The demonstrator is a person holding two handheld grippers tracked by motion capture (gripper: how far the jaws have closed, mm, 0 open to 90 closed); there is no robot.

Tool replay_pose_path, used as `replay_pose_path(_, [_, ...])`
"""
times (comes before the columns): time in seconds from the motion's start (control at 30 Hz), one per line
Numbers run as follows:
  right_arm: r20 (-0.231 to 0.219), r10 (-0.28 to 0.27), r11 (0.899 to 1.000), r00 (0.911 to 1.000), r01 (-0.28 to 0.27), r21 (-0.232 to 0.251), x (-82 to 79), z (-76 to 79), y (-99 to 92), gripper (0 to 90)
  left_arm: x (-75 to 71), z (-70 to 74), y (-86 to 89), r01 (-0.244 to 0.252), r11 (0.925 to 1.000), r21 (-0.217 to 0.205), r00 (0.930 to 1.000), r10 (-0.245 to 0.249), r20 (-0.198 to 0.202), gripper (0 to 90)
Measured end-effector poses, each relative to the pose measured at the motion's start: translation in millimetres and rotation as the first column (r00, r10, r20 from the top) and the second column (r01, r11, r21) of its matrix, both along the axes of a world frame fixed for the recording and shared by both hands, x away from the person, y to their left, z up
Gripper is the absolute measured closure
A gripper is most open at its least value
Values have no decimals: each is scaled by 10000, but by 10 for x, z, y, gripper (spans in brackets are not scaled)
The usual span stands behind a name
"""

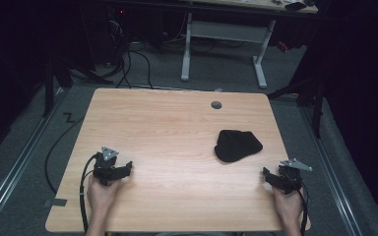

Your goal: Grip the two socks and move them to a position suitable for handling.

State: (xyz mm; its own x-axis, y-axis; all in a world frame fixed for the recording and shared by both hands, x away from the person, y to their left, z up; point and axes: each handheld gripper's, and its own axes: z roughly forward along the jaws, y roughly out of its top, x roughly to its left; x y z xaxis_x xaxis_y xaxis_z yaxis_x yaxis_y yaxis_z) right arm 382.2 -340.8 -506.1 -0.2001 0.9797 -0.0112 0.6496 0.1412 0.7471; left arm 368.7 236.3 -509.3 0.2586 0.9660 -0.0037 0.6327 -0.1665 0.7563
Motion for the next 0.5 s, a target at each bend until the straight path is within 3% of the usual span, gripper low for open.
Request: replay_pose_path(0.5, [9,81,10000,10000,-81,26,-1,1,-2,357,2,0,3,-123,9999,0,9999,123,3,259])
